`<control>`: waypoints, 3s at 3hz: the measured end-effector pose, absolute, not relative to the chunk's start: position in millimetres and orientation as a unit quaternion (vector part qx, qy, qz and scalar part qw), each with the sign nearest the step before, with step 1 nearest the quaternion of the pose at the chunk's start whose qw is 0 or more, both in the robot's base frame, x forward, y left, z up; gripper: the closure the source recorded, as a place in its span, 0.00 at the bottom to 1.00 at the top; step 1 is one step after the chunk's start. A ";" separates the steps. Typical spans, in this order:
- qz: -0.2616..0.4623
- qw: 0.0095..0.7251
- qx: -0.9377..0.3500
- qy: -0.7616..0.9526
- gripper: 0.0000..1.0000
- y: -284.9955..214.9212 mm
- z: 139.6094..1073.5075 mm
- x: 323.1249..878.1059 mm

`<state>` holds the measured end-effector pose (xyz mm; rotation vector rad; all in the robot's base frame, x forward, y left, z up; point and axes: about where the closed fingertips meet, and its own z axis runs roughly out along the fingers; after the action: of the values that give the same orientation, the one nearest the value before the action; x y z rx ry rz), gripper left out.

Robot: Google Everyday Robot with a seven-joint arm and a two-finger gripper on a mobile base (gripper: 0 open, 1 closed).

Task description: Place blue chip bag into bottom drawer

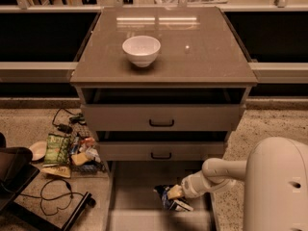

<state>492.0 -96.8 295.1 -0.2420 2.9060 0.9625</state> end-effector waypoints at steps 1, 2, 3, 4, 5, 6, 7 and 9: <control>0.314 0.034 -0.079 0.945 0.58 -95.2 294.0 491.0; 0.315 0.032 -0.080 0.945 0.35 -93.6 293.0 489.9; 0.316 0.031 -0.081 0.945 0.12 -92.1 292.1 488.8; 0.316 0.030 -0.081 0.945 0.00 -90.9 291.3 487.9; 0.316 0.030 -0.081 0.945 0.00 -90.9 291.4 487.9; 0.311 0.045 -0.102 0.944 0.00 -102.5 322.1 486.4; 0.295 0.047 -0.155 0.942 0.00 -129.7 383.5 461.7; 0.265 0.068 -0.312 0.910 0.00 -191.3 569.3 429.5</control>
Offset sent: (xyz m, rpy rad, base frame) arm -0.0008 0.0014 -0.0009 0.0014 0.0024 0.0019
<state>429.5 -191.3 569.3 -0.9407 2.7392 0.7994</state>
